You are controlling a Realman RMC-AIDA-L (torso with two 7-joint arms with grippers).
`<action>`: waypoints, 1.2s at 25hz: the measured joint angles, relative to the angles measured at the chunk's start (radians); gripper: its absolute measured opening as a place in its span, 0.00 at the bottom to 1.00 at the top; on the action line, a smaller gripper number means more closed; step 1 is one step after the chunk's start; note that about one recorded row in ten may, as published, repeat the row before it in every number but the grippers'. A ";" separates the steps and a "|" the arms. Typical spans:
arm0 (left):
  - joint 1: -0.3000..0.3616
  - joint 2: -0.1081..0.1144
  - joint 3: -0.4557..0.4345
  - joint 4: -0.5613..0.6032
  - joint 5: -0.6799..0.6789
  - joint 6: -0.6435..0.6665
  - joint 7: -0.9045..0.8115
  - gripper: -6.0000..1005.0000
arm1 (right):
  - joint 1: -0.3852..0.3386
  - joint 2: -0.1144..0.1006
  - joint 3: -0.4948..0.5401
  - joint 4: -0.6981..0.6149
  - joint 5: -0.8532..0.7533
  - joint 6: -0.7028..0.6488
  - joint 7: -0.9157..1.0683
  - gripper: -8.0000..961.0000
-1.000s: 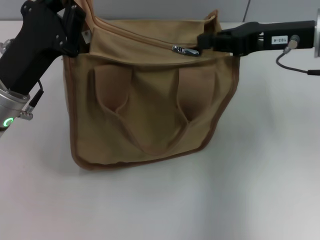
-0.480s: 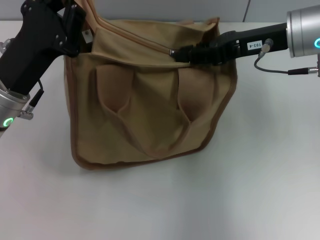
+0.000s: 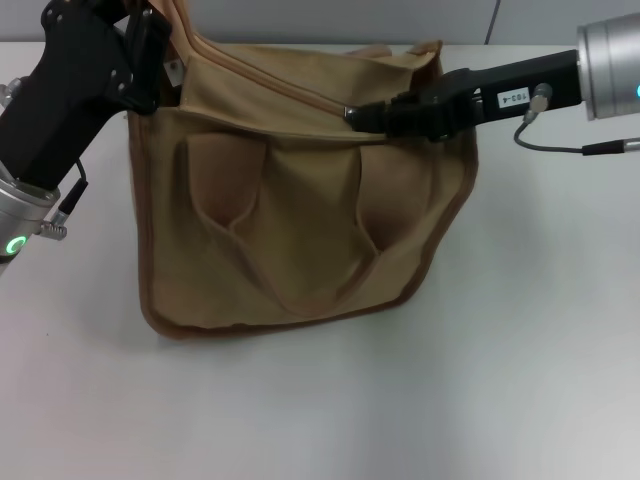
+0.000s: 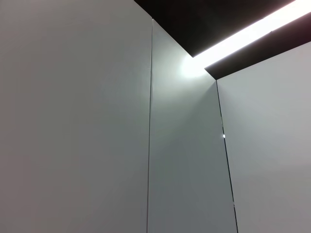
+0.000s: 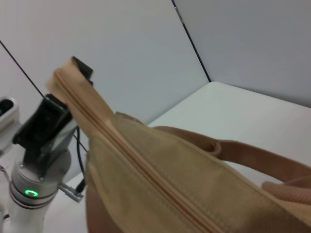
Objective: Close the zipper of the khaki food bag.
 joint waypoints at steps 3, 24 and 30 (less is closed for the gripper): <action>0.002 0.000 0.000 -0.001 0.000 0.000 0.000 0.04 | -0.019 0.001 0.003 -0.021 0.021 -0.005 0.005 0.13; 0.018 0.002 0.000 -0.004 -0.003 0.001 0.003 0.04 | -0.061 -0.012 0.101 -0.058 0.041 -0.033 -0.004 0.04; 0.017 0.002 0.000 -0.004 -0.003 0.006 0.003 0.04 | 0.018 -0.053 0.103 0.025 -0.017 -0.026 0.094 0.10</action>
